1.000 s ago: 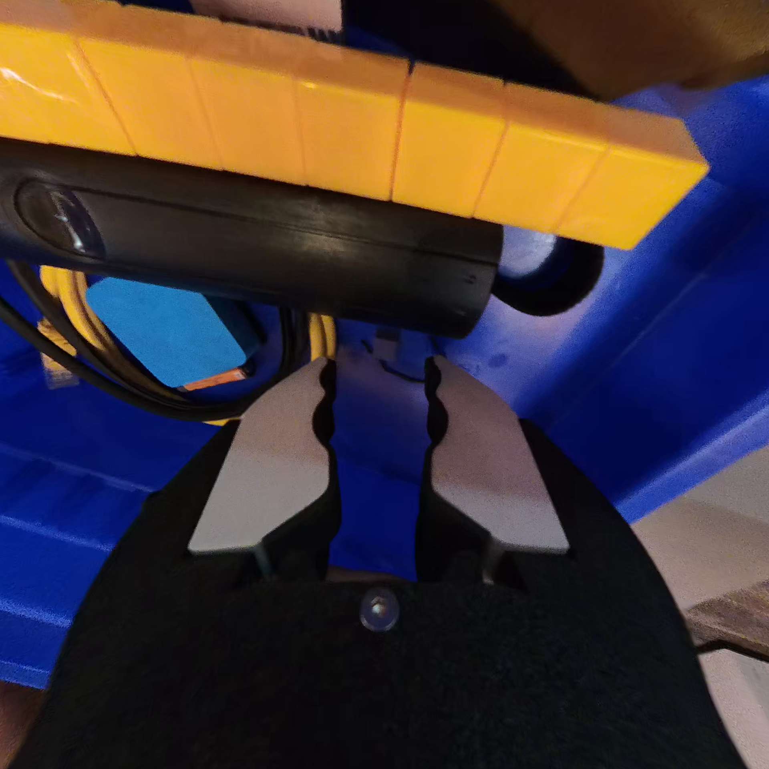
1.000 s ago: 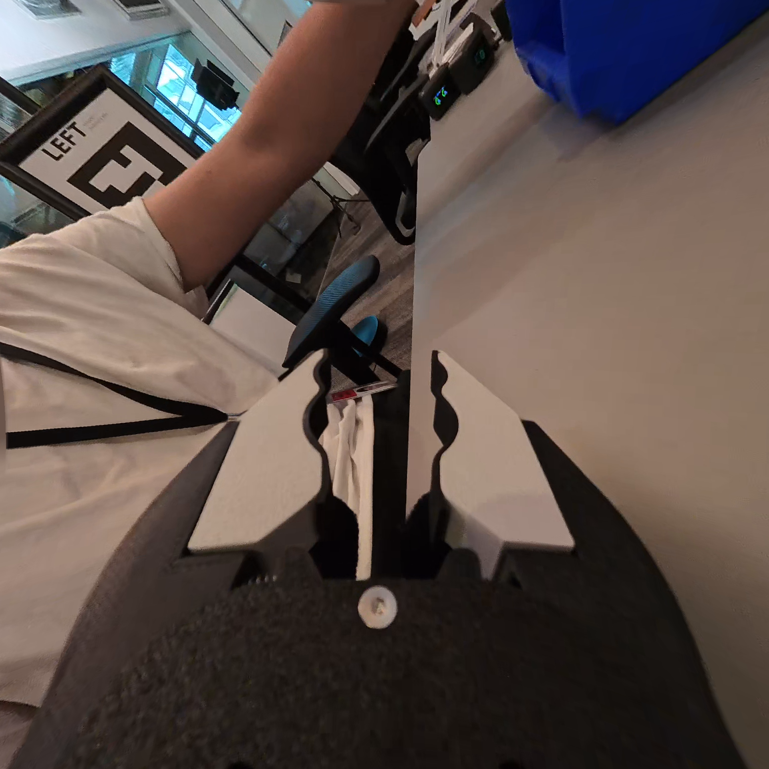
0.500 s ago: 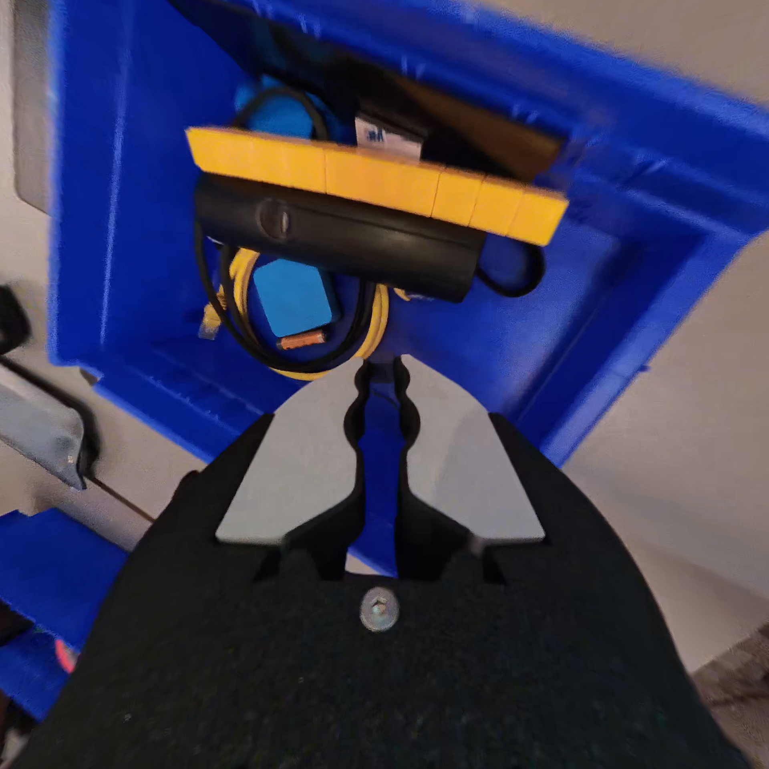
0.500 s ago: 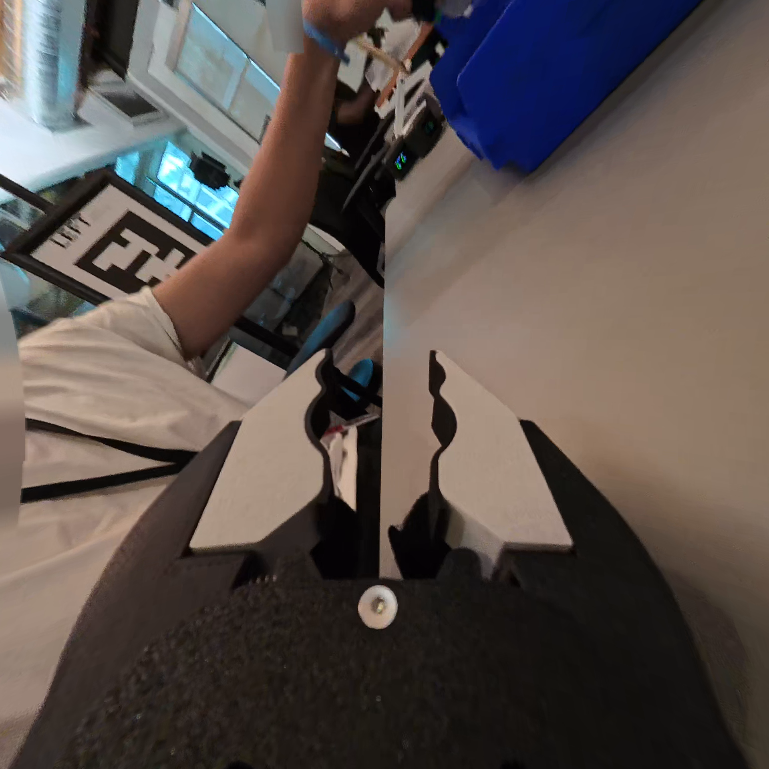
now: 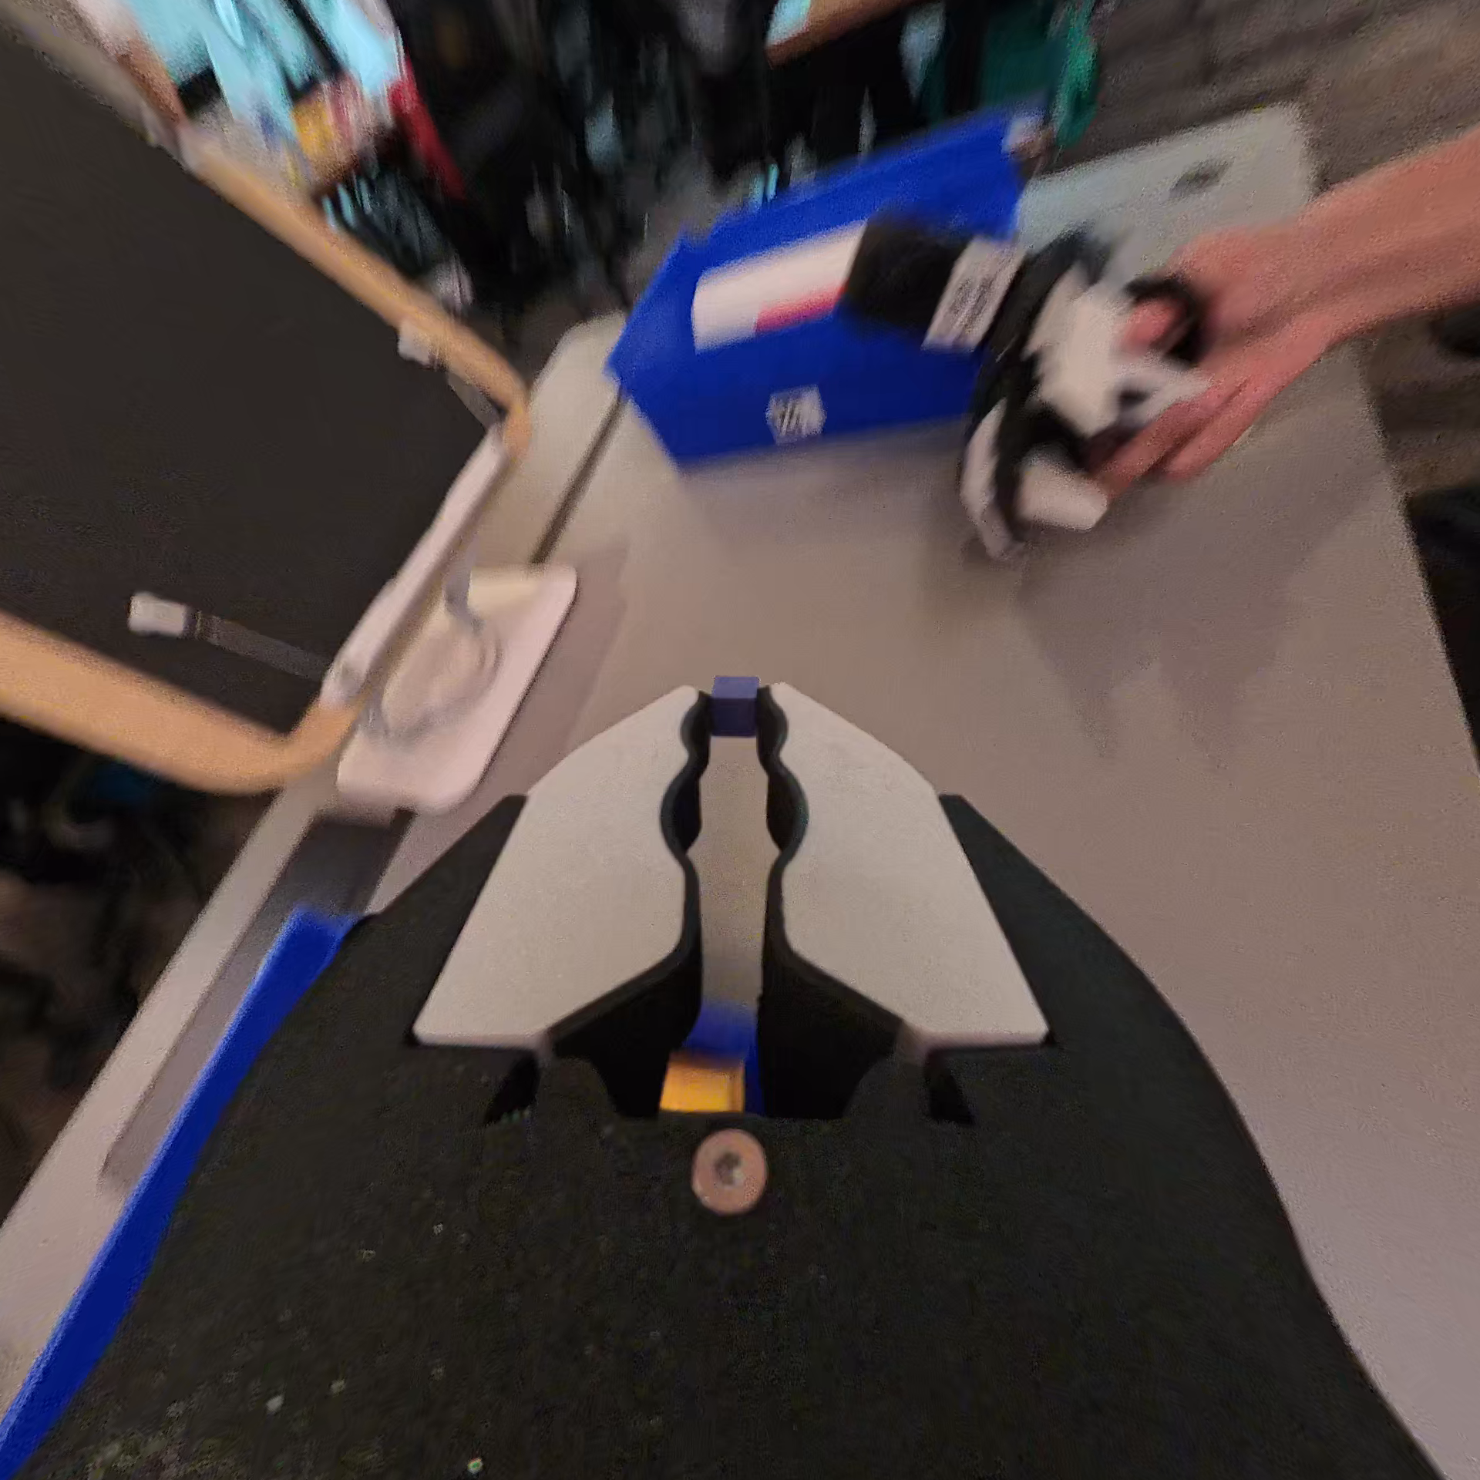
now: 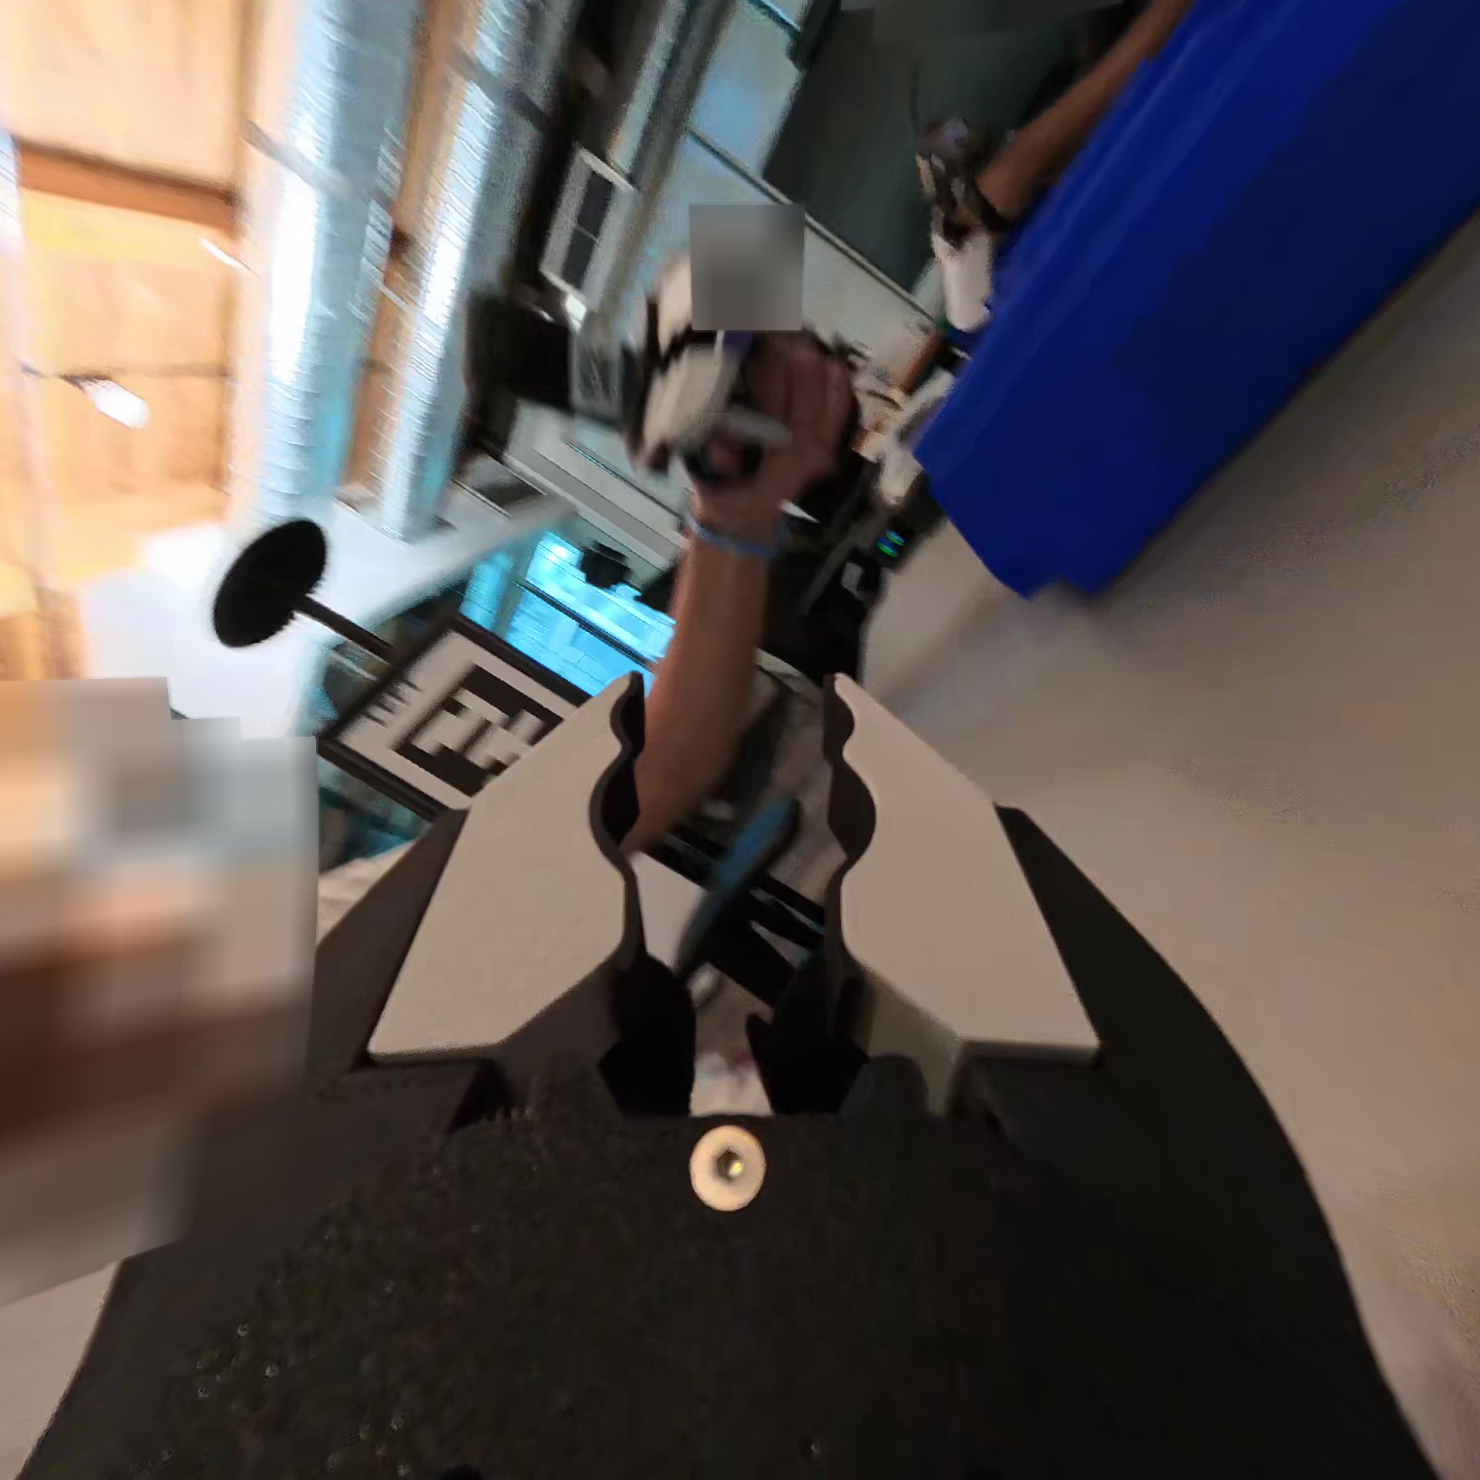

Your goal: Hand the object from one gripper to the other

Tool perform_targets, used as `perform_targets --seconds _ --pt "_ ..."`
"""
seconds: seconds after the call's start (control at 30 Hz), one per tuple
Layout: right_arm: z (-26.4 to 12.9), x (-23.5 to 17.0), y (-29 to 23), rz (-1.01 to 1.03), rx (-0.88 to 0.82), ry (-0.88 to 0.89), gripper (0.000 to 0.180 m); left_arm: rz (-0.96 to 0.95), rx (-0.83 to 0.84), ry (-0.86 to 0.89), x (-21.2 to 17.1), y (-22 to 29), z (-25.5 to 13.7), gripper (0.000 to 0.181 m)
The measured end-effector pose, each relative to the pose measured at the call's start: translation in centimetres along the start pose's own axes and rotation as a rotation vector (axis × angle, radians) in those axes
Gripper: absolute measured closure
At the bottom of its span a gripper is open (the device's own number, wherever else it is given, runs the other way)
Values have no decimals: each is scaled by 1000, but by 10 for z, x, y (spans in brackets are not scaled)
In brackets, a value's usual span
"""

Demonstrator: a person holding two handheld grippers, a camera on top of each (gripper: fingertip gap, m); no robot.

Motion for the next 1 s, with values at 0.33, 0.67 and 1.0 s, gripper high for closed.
perform_targets --seconds 0.33,0.67,1.0 --pt "16 12 -15 99 244 12 148 71 -53 217 22 59 99 170" --pt "19 1 -1 73 138 -34 169 93 -38 167 11 64 117 170" --pt "-4 -57 11 -117 66 -457 170 -97 -244 159 -4 107 112 154"
Point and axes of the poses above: each gripper's, where its closed fingertips meet, z out along the fingers, x out of its top, y = z × x across the jaws, the point moved 1 cm from there along -z, back along the fingers, and after that the axes turned 14 degrees about -x, right-handed, at the moved point
